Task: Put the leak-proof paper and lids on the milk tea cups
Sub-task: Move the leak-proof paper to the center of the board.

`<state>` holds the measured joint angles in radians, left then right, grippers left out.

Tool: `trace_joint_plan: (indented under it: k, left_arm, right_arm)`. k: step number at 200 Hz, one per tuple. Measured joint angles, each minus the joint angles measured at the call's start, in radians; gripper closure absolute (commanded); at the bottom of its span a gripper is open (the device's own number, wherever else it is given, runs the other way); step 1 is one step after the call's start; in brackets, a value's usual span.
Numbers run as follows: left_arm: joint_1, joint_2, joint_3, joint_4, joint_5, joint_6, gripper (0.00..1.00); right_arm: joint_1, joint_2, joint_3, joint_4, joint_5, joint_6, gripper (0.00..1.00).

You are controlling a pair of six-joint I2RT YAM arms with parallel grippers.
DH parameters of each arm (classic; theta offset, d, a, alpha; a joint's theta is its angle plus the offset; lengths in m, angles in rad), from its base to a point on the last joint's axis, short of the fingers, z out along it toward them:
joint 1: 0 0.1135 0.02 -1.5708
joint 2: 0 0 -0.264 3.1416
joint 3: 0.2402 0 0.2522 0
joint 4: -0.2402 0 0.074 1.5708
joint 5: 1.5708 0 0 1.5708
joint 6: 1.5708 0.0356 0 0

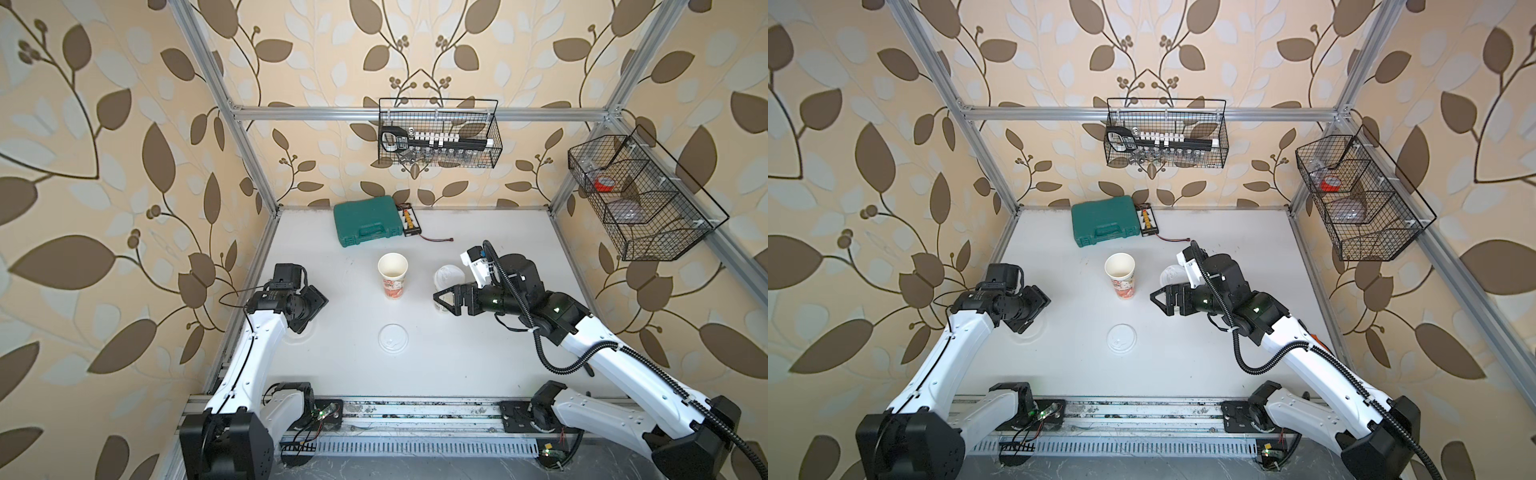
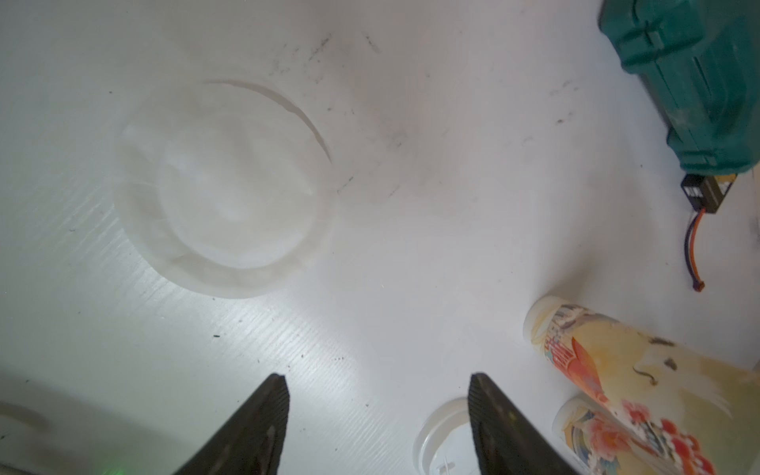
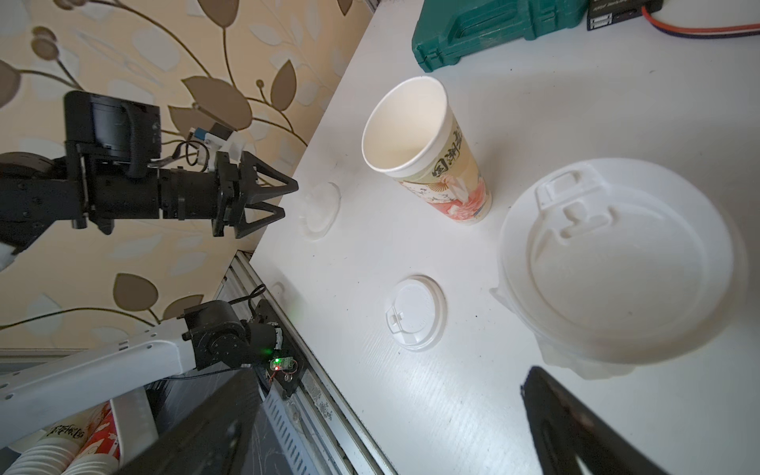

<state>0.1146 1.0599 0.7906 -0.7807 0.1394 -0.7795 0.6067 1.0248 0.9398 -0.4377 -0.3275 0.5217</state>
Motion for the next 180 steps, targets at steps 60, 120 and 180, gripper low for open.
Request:
trace_joint_plan:
  k: [60,120,180]
  left_arm:
    - [0.262,0.131,-0.007,0.064,0.005,-0.014,0.27]
    - [0.479,0.273,0.010,0.132,-0.072,0.011,0.17]
    - [0.521,0.470,0.022,0.233,0.037,0.022,0.16]
  right_arm:
    - [-0.029,-0.005,-0.015,0.033,-0.001,-0.030,0.00]
    - [-0.081,0.019,-0.017,0.040,-0.038,-0.060,0.00]
    - [-0.084,0.044,-0.017,0.040,-0.044,-0.068,0.00]
